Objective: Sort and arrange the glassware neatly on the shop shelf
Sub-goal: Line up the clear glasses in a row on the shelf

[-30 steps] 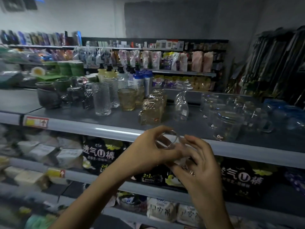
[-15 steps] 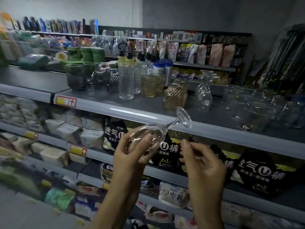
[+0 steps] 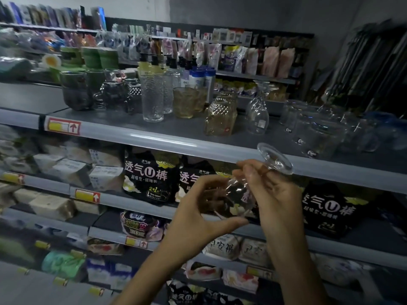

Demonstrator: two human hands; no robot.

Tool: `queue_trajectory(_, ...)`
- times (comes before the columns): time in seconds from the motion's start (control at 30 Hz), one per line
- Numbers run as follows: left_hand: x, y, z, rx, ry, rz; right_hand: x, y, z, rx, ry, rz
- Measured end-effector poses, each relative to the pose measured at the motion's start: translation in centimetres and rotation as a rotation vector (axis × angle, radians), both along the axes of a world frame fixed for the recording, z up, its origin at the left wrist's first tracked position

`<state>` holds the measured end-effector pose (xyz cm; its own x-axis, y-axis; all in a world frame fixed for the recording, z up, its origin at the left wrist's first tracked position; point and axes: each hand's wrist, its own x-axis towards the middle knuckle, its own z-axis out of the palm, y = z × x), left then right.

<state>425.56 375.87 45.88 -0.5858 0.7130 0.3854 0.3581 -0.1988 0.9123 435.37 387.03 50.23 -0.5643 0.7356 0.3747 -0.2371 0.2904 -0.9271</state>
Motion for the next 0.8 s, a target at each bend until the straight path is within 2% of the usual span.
queue_trajectory(0.07, 0.0, 1.4, 0.7, -0.03, 0.173, 0.044, 0.0, 0.6, 0.9, 0.056, -0.006, -0.046)
queue_trajectory(0.13, -0.3, 3.0, 1.8, -0.024, 0.257, 0.096, 0.0, 1.7, 2.1, 0.095, -0.01, -0.073)
queue_trajectory(0.47, -5.1, 14.2, 8.4, 0.076, 0.288, 0.13, -3.6, 11.1, 7.2, 0.382, -0.194, -0.294)
queue_trajectory(0.63, -8.1, 18.5, 8.9, -0.05, 0.392, 0.204, -7.4, 15.7, 6.8, 0.331, -0.216, -0.353)
queue_trajectory(0.8, -9.9, 19.9, 8.1, -0.195, 0.411, 0.223, -10.1, 18.3, 4.8, 0.31, -0.291, -0.374)
